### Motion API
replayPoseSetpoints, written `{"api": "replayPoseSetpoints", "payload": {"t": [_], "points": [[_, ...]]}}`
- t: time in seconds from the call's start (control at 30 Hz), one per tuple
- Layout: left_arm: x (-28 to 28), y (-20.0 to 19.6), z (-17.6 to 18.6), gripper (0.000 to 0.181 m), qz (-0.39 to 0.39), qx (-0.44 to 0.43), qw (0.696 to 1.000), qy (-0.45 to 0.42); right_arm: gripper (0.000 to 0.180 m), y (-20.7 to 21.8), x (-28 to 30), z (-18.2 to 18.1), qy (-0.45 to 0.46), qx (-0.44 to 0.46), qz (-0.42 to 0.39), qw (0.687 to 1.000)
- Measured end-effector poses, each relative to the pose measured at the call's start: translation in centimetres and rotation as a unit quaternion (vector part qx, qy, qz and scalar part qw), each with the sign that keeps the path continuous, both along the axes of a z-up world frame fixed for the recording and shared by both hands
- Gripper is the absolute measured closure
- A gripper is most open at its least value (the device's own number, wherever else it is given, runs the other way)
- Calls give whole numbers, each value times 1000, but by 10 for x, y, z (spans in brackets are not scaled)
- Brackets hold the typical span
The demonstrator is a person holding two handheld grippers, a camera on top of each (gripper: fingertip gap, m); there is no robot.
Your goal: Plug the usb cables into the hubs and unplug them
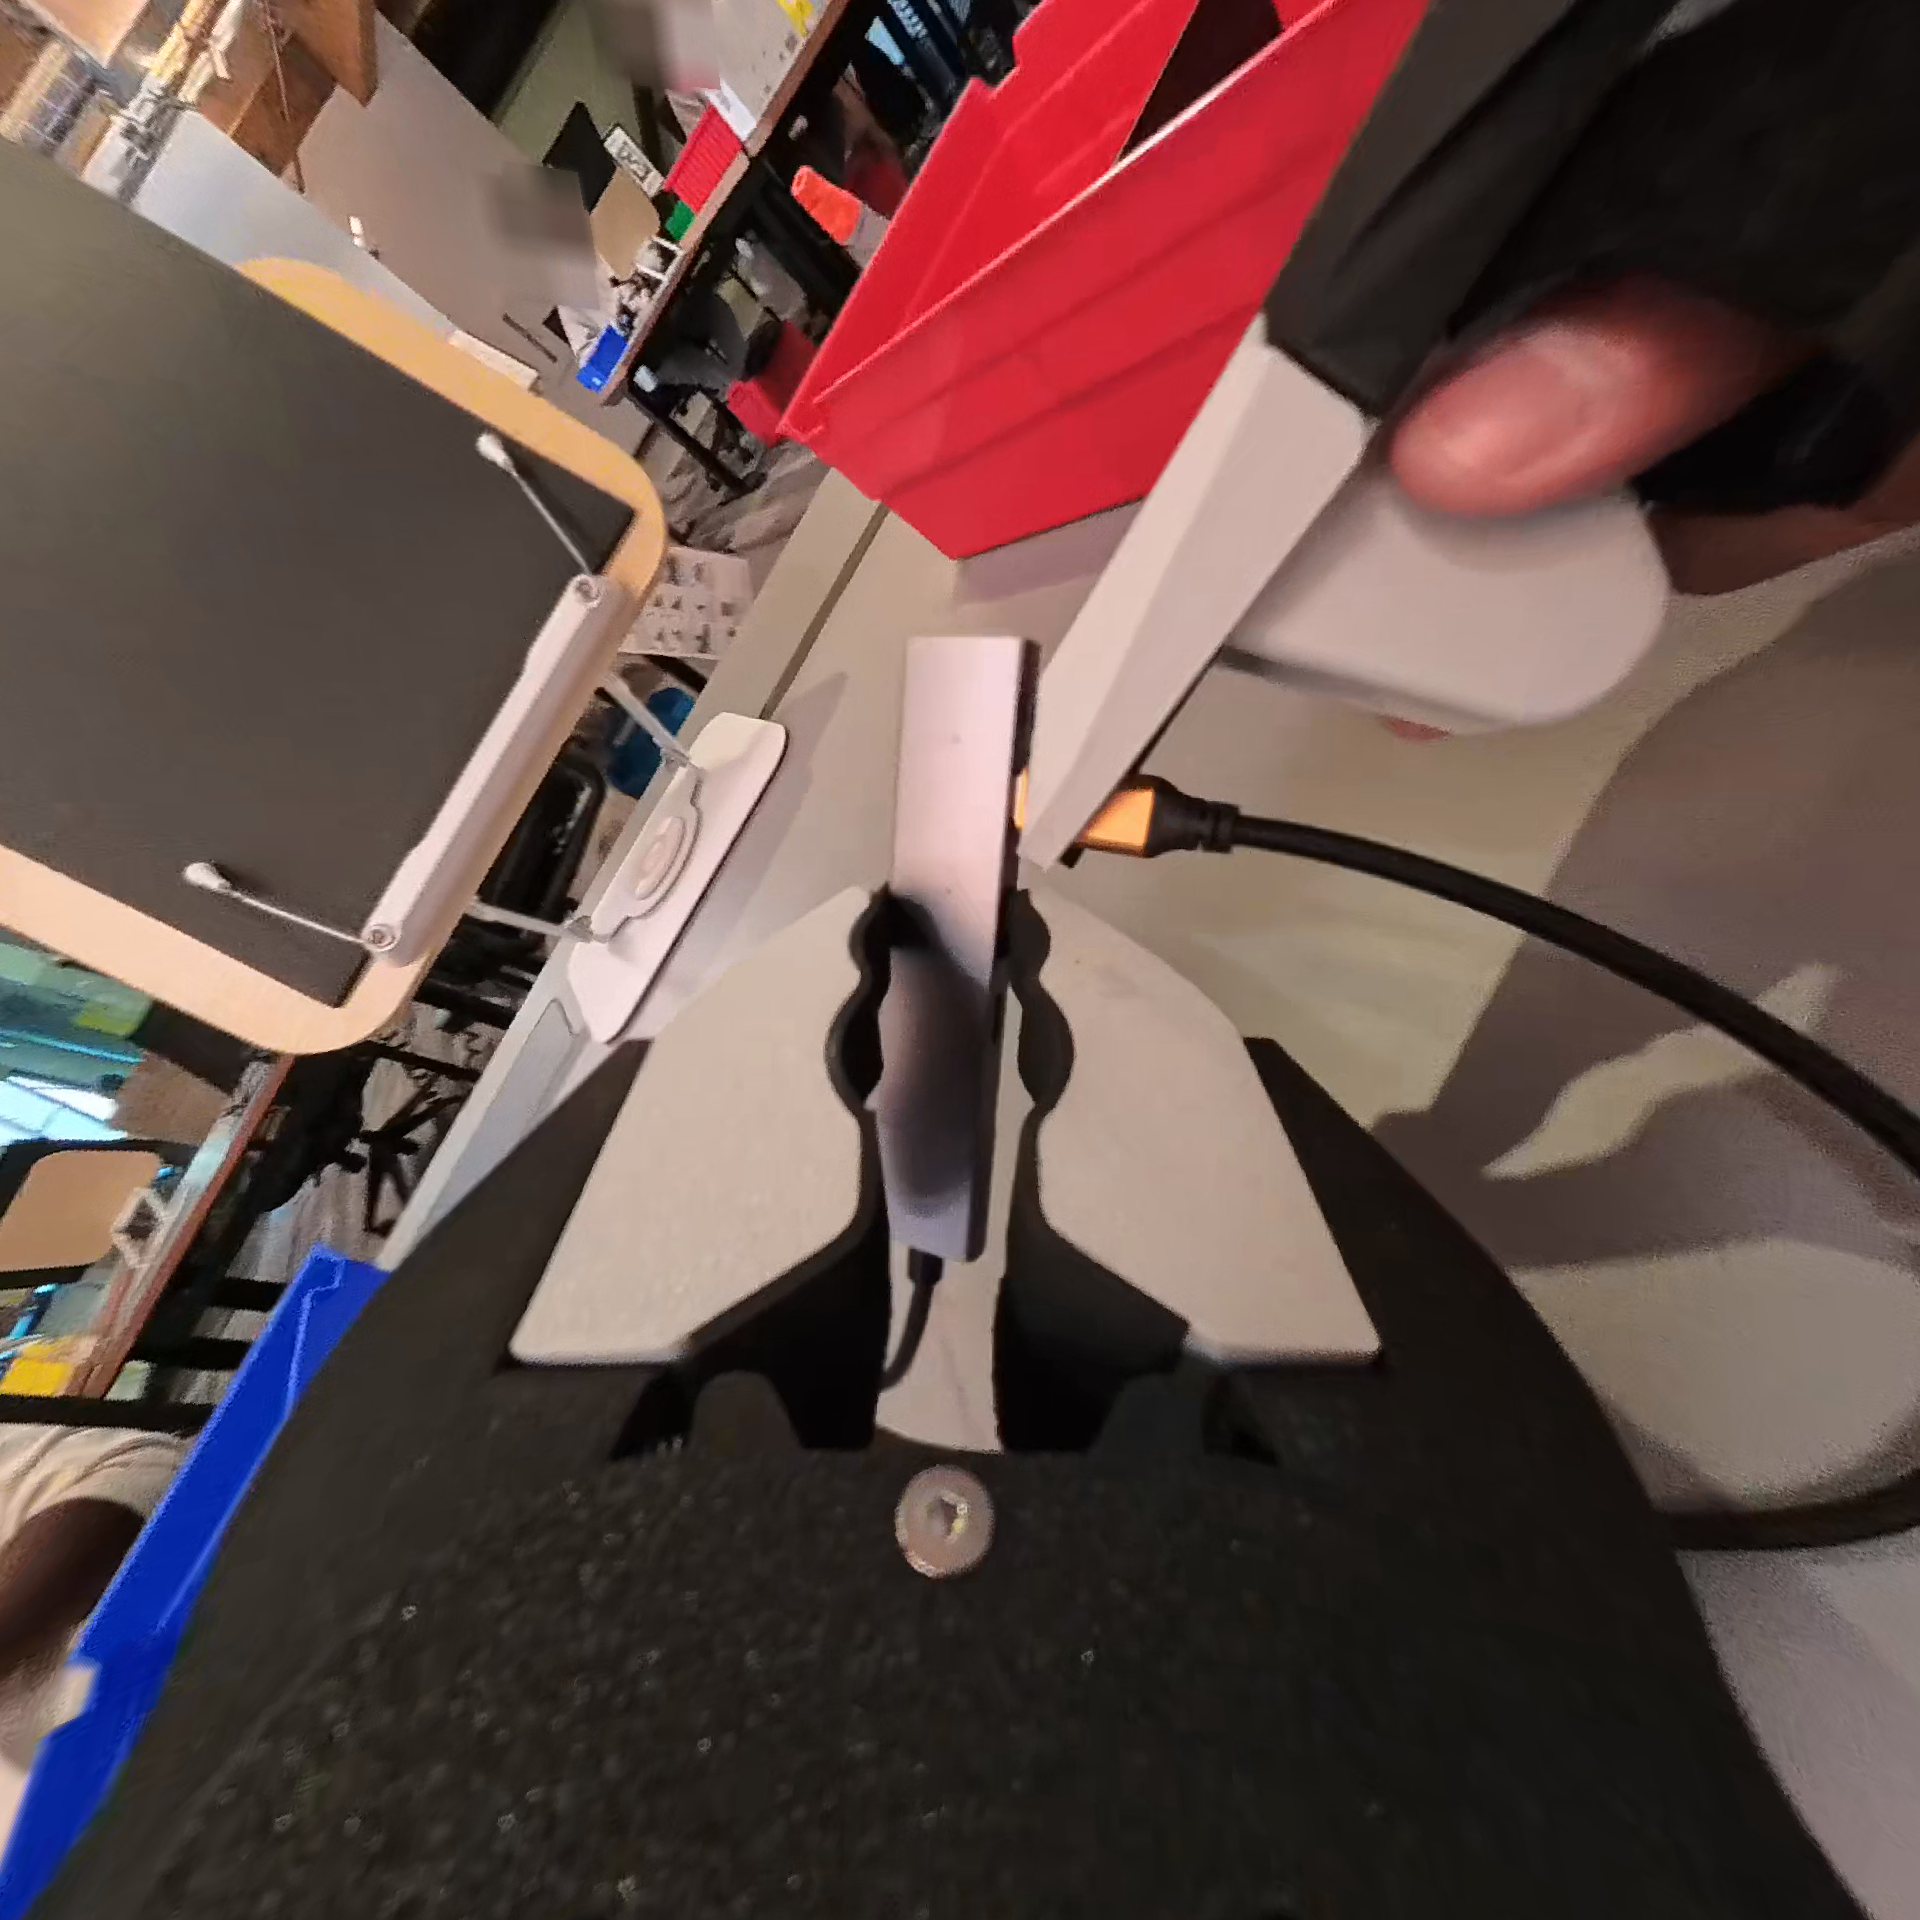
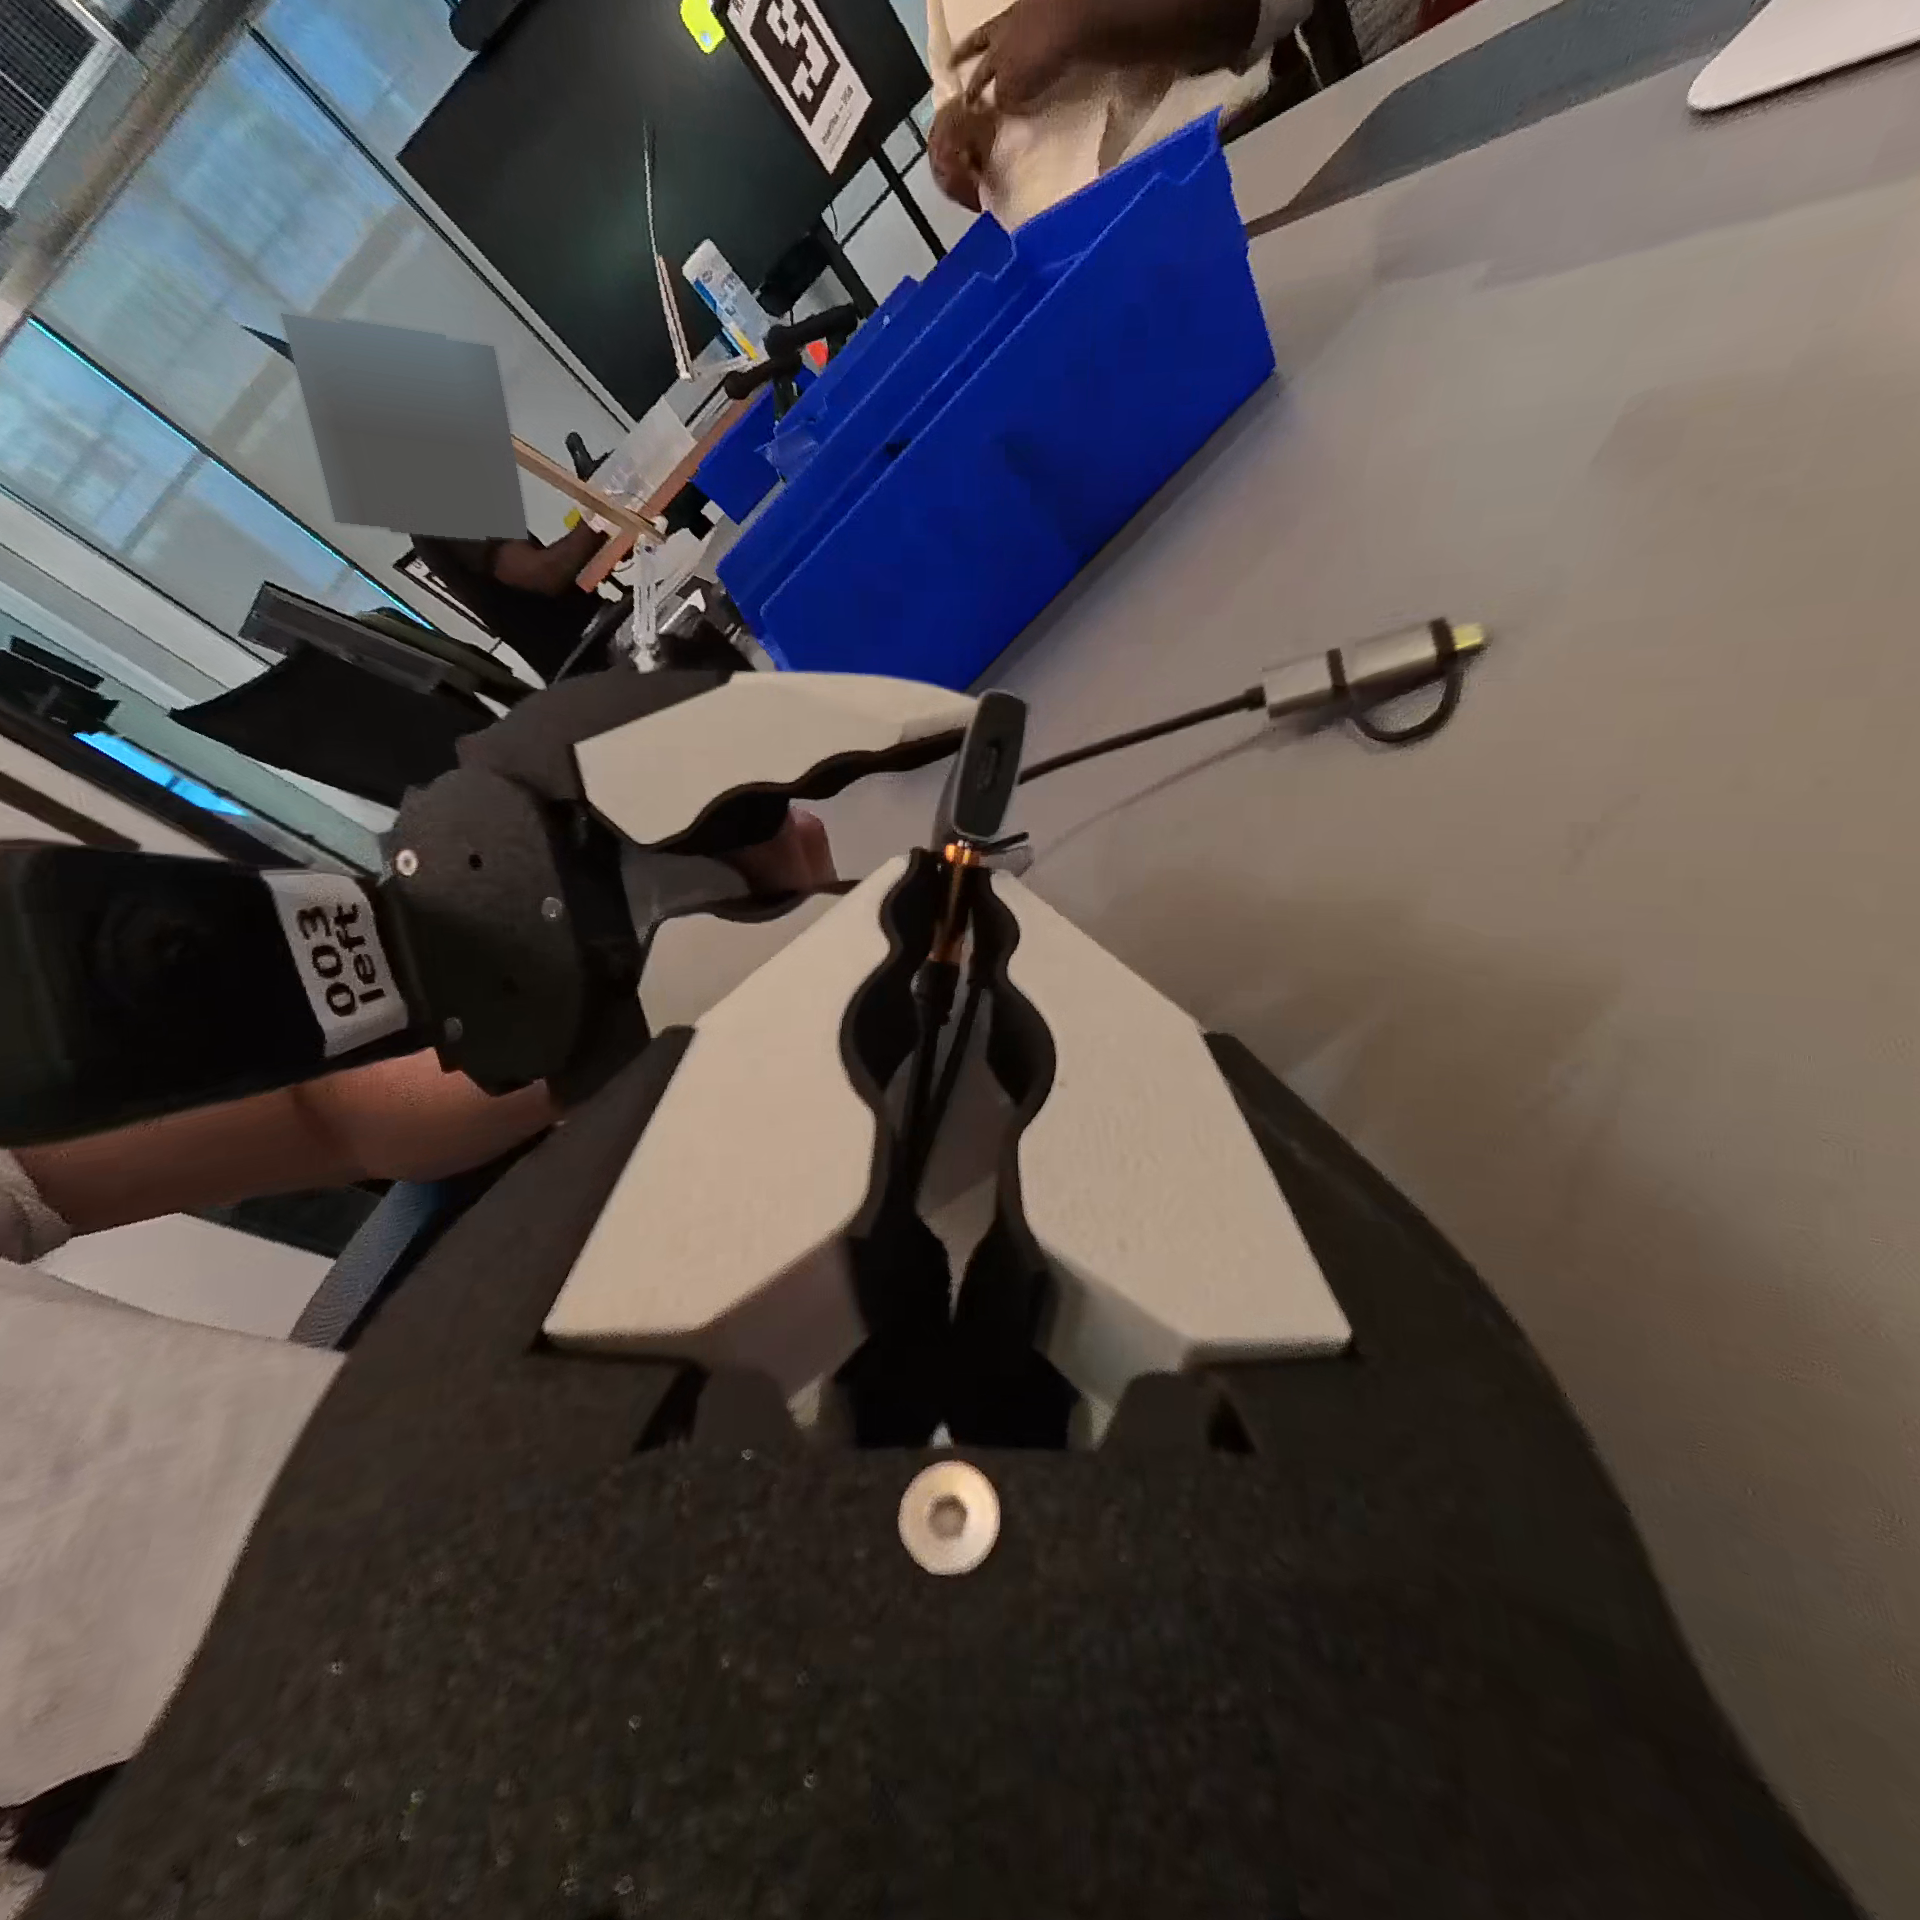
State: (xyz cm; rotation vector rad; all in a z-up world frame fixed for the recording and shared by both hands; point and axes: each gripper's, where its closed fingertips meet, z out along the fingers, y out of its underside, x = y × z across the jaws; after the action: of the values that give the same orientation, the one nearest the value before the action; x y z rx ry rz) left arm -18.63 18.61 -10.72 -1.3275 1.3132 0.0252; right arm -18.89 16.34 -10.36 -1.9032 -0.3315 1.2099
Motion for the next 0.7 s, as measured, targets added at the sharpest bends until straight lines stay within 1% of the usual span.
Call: {"api": "replayPoseSetpoints", "payload": {"t": [0.07, 0.13, 0.2, 0.27, 0.3, 0.33, 0.37, 0.43, 0.47, 0.53, 0.57, 0.6, 0.67, 0.7], "points": [[0, -2, -5, 159, -24, -23, 999, -2, 174, -2, 0, -4, -9, 3, 10, 1000], [2, -11, -8, 159, -81, -105, 991, -16, 175, -2, 8, -9, -63, 30, 23, 997], [-1, -22, 3, 159, -145, -216, 963, -66, 175, -8, 12, -6, -138, 86, 57, 985], [-5, -26, 26, 149, -191, -308, 922, -134, 175, -22, 8, -8, -222, 136, 112, 959], [-7, -31, 34, 145, -217, -334, 905, -148, 175, -28, 5, -11, -256, 150, 136, 945], [-7, -39, 37, 145, -245, -346, 894, -142, 175, -29, 2, -10, -280, 161, 138, 936], [-8, -49, 36, 146, -269, -346, 890, -125, 175, -31, -2, -7, -283, 162, 143, 935], [-7, -62, 29, 148, -289, -325, 897, -84, 175, -37, -9, -5, -299, 159, 163, 927], [-6, -66, 25, 152, -290, -317, 900, -66, 174, -39, -11, -7, -321, 162, 173, 917], [-3, -70, 22, 166, -288, -297, 909, -48, 175, -42, -13, -8, -361, 177, 185, 897], [-3, -70, 24, 167, -284, -286, 914, -44, 174, -40, -12, -6, -374, 183, 180, 891], [-4, -67, 27, 169, -277, -279, 918, -49, 174, -36, -12, -1, -371, 188, 163, 895], [-7, -57, 44, 171, -268, -273, 919, -91, 169, -24, -9, 18, -321, 189, 108, 922], [-11, -51, 53, 171, -264, -284, 913, -124, 167, -19, -6, 30, -287, 185, 78, 937]]}}
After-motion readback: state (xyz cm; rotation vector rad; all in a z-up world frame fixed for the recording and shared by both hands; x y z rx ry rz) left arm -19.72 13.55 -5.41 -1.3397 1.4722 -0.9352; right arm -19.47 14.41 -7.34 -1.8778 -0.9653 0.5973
